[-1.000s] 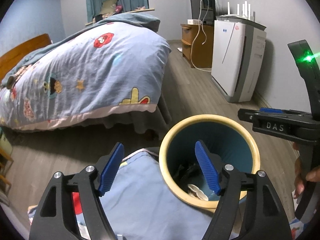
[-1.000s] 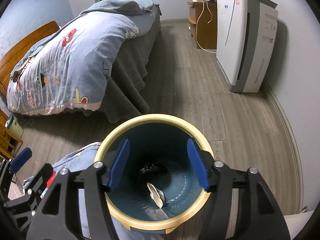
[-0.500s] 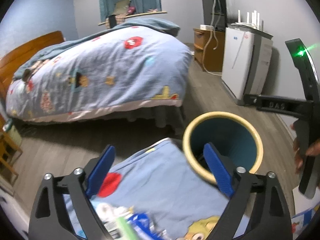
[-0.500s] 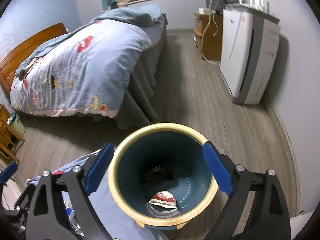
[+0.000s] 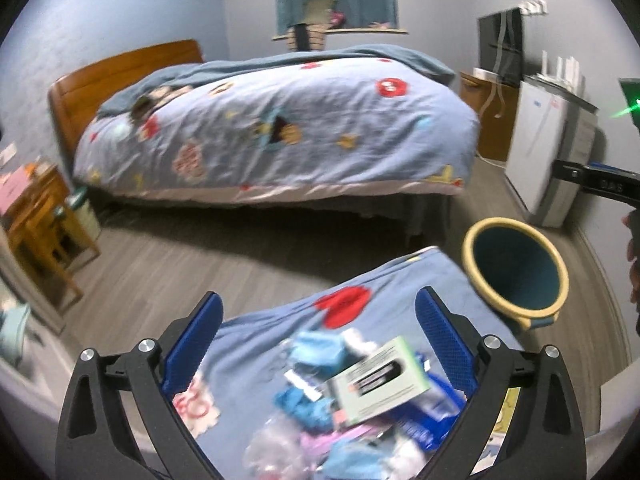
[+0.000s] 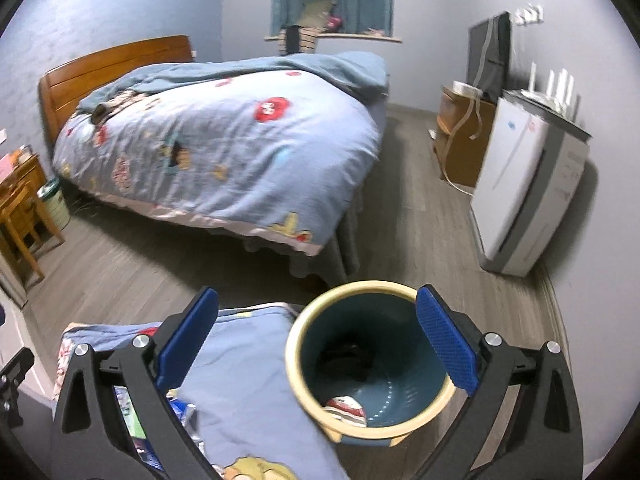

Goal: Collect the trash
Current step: 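Move both open grippers back over the trash pile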

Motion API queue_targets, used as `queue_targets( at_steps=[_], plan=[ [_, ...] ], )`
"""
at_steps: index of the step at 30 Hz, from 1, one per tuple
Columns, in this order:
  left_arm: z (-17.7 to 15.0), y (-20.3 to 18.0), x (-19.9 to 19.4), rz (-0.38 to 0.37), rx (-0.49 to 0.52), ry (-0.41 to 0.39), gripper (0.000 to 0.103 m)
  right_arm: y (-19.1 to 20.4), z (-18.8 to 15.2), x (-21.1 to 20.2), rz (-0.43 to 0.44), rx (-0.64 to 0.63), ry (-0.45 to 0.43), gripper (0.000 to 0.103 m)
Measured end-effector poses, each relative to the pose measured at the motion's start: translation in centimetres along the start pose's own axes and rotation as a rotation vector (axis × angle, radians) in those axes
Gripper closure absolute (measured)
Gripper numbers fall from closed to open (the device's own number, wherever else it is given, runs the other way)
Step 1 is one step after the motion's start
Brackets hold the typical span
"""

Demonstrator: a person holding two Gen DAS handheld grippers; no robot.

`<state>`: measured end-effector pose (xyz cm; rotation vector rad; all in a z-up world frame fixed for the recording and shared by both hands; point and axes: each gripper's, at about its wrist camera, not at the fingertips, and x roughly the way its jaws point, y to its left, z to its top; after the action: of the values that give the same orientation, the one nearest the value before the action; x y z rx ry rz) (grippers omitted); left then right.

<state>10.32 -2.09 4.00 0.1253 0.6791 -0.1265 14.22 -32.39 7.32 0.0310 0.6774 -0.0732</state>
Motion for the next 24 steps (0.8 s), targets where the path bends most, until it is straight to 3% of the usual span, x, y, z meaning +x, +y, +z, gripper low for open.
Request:
queue_targets(
  at_steps=[9,16,24],
  plan=[
    [-3.5,5.3,0.6,0.039,-0.1,0.045,0.007,6.1,-1.7,-1.1,0.074,-0.064,0.03,0.006],
    [-5.0,7.7,2.1,0.087,-0.082,0.094,0.007,10.4,-6.7,0.7,0.174,-0.108,0.175,0.006],
    [-5.9,9.1,4.1,0.087,-0.111,0.167,0.007,12.9,-11.5,4.9,0.303,-0.019,0.361,0.009]
  ],
)
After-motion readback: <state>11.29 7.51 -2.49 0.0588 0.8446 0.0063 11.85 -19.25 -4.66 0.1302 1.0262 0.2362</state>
